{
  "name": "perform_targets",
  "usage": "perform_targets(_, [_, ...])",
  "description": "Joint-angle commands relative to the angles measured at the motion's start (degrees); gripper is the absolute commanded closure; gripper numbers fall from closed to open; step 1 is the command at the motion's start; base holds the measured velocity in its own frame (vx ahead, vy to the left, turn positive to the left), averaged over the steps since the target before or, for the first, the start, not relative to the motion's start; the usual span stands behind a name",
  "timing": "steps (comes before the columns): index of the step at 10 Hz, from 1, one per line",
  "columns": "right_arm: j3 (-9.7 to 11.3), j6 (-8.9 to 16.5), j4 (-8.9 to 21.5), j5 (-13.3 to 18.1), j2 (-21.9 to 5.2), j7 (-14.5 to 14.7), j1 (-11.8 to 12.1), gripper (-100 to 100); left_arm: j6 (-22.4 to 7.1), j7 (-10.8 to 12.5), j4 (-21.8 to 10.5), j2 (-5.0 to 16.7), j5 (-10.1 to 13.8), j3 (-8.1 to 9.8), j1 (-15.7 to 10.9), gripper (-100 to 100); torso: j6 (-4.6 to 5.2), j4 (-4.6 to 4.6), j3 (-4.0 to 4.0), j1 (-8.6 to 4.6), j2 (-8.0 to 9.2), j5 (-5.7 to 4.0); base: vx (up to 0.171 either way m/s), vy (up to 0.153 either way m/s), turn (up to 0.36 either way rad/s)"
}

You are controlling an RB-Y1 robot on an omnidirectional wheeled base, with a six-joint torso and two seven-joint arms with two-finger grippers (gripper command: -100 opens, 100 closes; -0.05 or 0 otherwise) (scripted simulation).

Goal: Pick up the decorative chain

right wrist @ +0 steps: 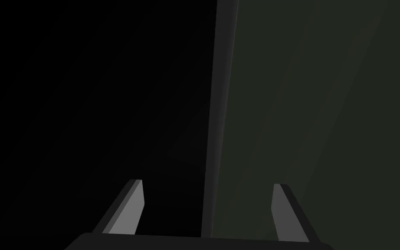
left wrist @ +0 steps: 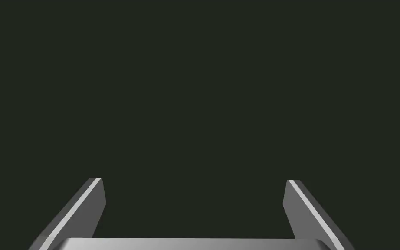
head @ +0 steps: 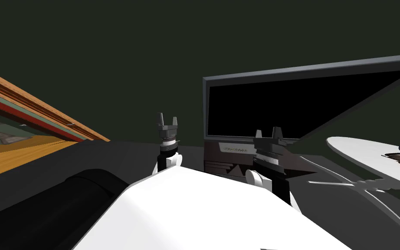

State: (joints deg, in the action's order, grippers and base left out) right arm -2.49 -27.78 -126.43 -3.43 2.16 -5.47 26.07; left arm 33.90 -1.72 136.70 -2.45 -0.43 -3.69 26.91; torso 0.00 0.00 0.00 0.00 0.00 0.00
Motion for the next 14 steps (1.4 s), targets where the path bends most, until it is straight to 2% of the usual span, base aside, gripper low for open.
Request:
perform_targets(1, [0.27, -0.05, 0.41, 0.36, -2.0, 0.08, -0.03, -100, 0.0, 0.0, 0.0, 0.0, 0.0, 0.0, 0.0, 0, 0.0, 0.0, 0.0, 0.0, 0.0, 0.0, -0.042, -0.011, 0.014])
perform_targets(5, [1.49, -0.05, 3.53, 2.34, -8.77, 0.77, -0.83, -100, 0.0, 0.0, -0.01, 0.0, 0.0, 0.0, -0.02, 0, 0.0, 0.13, 0.34, -0.25, 0.59, -0.05, -0.146, -0.047, 0.049])
perform_targets(9, [3.31, 0.19, 10.19, 5.6, -16.19, 2.53, -3.06, -100, -0.01, 0.0, -0.01, 0.0, 0.0, 0.0, -0.02, 0, 0.0, 0.16, 0.41, -0.29, 0.72, -0.07, -0.182, -0.061, 0.114])
perform_targets(10, [3.31, 0.19, 10.27, 5.6, -16.63, 2.53, -3.06, -100, -0.01, 0.0, -0.01, 0.0, 0.0, 0.0, -0.02, 0, -0.01, 0.18, 0.45, -0.32, 0.78, -0.08, -0.136, -0.043, 0.051])
perform_targets(12, [4.53, 0.36, 14.53, 7.6, -20.42, 3.88, -4.63, -100, -0.01, 0.0, -0.01, 0.0, 0.0, 0.0, -0.01, 0, -0.01, 0.1, 0.25, -0.13, 0.42, -0.04, -0.116, -0.011, 0.151])
perform_targets(13, [4.53, 0.36, 15.0, 7.6, -20.9, 3.88, -4.63, -100, -0.01, 0.0, -0.01, 0.0, 0.0, 0.0, -0.02, 0, -0.01, 0.11, 0.28, -0.12, 0.48, -0.03, -0.114, -0.017, 0.051])
perform_targets(14, [5.27, 0.44, 17.08, 8.69, -23.09, 4.66, -5.48, -100, 0.0, 0.0, -0.01, 0.0, 0.0, 0.0, -0.01, 0, 0.01, 0.11, 0.25, -0.13, 0.41, -0.03, -0.121, -0.03, 0.127])
